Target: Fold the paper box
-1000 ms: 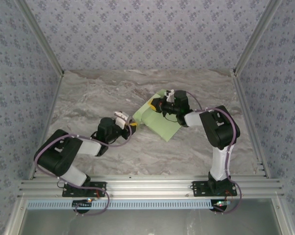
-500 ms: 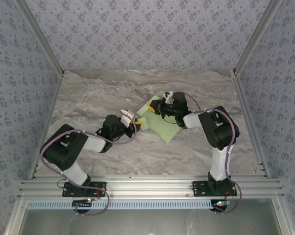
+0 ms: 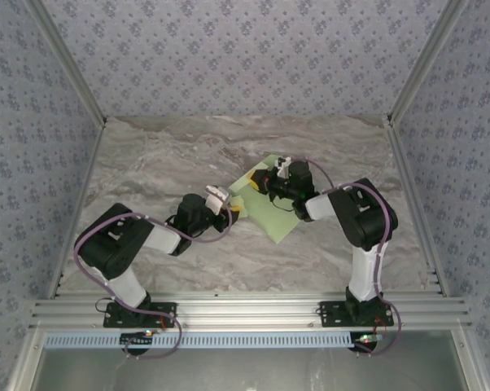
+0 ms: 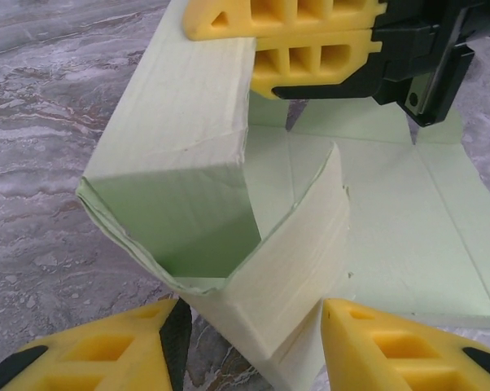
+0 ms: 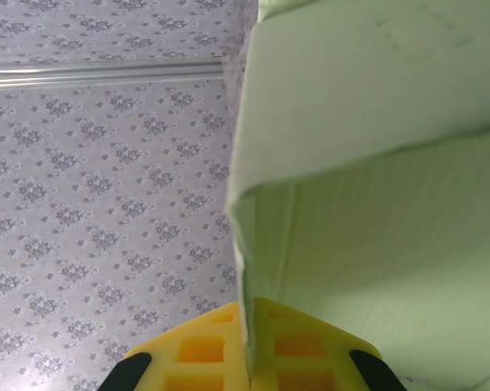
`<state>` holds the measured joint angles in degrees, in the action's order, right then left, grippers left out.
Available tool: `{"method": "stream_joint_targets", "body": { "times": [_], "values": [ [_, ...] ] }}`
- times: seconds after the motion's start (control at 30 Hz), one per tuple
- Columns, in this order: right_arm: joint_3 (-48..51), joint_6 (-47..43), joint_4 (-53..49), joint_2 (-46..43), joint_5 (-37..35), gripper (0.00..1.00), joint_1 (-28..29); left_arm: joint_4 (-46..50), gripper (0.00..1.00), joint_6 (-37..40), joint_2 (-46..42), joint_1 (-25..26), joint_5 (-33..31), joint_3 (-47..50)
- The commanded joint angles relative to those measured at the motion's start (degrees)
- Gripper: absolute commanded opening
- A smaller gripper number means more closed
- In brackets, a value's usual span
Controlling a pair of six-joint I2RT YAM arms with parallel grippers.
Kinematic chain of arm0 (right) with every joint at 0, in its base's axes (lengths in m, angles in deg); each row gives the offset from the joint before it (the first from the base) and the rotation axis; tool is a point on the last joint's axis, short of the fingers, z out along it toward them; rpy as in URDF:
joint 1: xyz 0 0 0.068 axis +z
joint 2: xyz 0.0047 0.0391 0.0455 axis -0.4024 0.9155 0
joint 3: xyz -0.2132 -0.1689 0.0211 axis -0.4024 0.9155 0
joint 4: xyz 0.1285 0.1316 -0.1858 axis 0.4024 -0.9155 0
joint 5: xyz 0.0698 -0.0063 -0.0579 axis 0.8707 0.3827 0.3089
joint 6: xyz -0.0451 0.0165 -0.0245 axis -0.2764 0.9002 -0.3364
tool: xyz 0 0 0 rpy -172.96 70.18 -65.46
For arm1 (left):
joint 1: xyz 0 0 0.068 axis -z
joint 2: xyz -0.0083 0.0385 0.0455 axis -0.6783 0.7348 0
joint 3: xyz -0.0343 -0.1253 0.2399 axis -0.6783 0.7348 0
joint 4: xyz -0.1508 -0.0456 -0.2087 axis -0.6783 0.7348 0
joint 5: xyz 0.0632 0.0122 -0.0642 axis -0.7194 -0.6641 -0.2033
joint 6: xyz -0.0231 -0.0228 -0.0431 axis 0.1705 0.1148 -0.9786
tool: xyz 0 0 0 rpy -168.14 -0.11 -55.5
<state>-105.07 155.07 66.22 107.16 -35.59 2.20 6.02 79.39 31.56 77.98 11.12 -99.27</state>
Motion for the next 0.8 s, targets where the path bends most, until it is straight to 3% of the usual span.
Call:
{"method": "stream_joint_targets", "body": {
  "times": [0.0, 0.63, 0.77],
  "values": [
    [0.7, 0.3, 1.1, -1.9, -1.0, 0.00, 1.8, -0.9, 0.48, -0.4, 0.9, 0.4, -1.6, -1.3],
    [5.8, -1.8, -2.5, -7.6, -8.6, 0.00, 6.5, -0.6, 0.45, -1.1, -2.2, 4.2, -17.8, 0.2],
    [6.3, -1.9, -2.9, -7.5, -9.9, 0.00, 7.4, 2.8, 0.46, -0.1, -3.0, 4.2, -16.0, -1.1]
  ]
}}
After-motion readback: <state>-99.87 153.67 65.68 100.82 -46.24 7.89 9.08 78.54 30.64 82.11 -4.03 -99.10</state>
